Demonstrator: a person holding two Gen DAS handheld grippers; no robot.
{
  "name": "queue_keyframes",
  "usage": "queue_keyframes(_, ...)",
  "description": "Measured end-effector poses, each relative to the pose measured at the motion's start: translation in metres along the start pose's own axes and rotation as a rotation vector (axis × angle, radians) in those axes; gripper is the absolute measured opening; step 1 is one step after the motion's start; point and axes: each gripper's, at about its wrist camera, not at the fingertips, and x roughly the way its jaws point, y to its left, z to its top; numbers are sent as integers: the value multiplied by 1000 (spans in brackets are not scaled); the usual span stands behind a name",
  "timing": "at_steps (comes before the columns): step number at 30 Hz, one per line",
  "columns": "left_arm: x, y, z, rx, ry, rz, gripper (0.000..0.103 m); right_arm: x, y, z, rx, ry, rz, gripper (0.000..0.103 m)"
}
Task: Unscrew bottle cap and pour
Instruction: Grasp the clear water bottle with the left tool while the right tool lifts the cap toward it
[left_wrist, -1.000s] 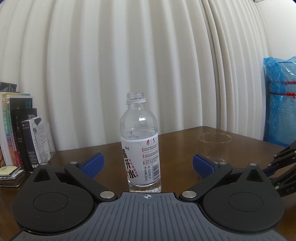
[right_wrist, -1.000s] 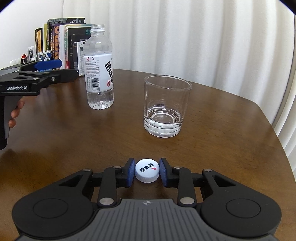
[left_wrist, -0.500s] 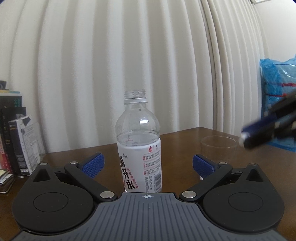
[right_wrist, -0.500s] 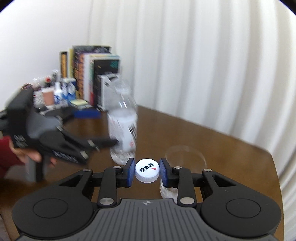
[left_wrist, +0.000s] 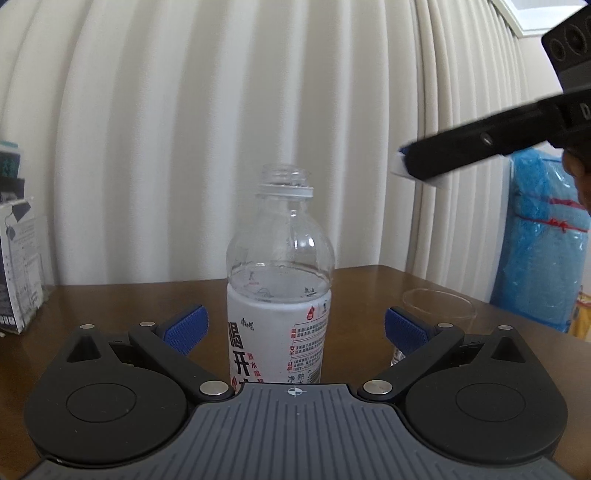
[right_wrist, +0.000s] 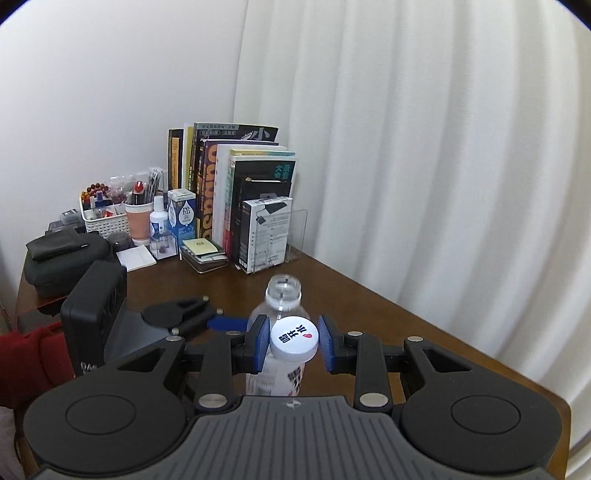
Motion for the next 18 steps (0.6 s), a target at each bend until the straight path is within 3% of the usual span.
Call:
queue_keyframes(8,5,5,0,-16,16,-14,102,11,-1,14,-14,-8,34,32)
queue_keyframes(10,6,6,0,-23,22,-16,98,13,-1,17,-20,-5,46,32)
queue_keyframes(14,8,7,1,-33,42,-12,79,19,0,23,-32,1,56,32)
queue_keyframes(18,10,9,2,-44,63,3,72,25,-2,28,-30,4,67,32)
